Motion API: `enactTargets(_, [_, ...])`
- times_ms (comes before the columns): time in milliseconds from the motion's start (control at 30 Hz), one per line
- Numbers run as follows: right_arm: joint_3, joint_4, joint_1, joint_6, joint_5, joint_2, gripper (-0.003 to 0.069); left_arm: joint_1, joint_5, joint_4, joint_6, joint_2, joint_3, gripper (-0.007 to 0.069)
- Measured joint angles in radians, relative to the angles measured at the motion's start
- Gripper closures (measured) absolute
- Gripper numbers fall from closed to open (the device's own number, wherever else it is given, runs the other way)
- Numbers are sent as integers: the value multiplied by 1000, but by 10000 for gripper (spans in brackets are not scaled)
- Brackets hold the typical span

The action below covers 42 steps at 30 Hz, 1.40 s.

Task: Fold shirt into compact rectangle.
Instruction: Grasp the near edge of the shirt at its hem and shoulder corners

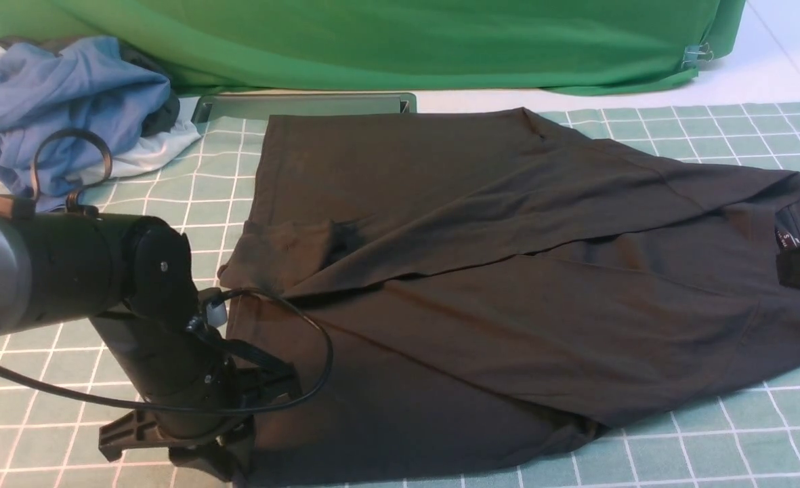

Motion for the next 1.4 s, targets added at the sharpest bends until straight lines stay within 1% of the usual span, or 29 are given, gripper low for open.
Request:
enactTargets(67, [0,-1,44,-15,17,0,406,0,20,0,11,-21,-3,596])
enactTargets(133, [6,-19,123,-32,16,1,375,1,45,7,15,-51,-14,596])
enactTargets(167, [11,-42,165,-34,13,5,349,5,49,10,15,-64,-19,596])
enactTargets(233, [27,-130,248,-11,-2,23,284,21,59,16,17,-96,-23,596])
enactTargets(267, [38,-182,285,16,-16,39,234,31,62,22,17,-109,-24,596])
enactTargets(333, [55,-258,337,59,-31,80,169,54,75,29,19,-126,-24,596])
enactTargets(367, [57,-280,349,66,-33,91,155,58,78,30,19,-130,-24,596])
enactTargets(400, [62,-319,391,89,-40,143,109,73,88,34,30,-139,-24,596])
enactTargets(433, [62,-336,407,99,-41,173,92,80,93,34,44,-143,-25,596])
enactTargets(533, [62,-358,429,108,-44,252,80,82,101,34,60,-147,-26,596])
enactTargets(733, [62,-392,432,107,-24,384,78,82,113,33,83,-152,-26,596])
enactTargets(833, [61,-394,432,67,-38,413,77,82,115,33,92,-152,-26,596])
enactTargets(967, [60,-397,432,-6,-111,453,77,82,116,34,96,-153,-26,596])
enactTargets(1233, [60,-398,433,-76,-150,568,76,83,60,33,96,-153,-26,596])
enactTargets(1367, [58,-418,433,-79,-182,604,111,83,48,30,100,-153,-26,596])
enactTargets(1400, [57,-419,436,-79,-194,609,154,84,45,30,100,-153,-26,596])
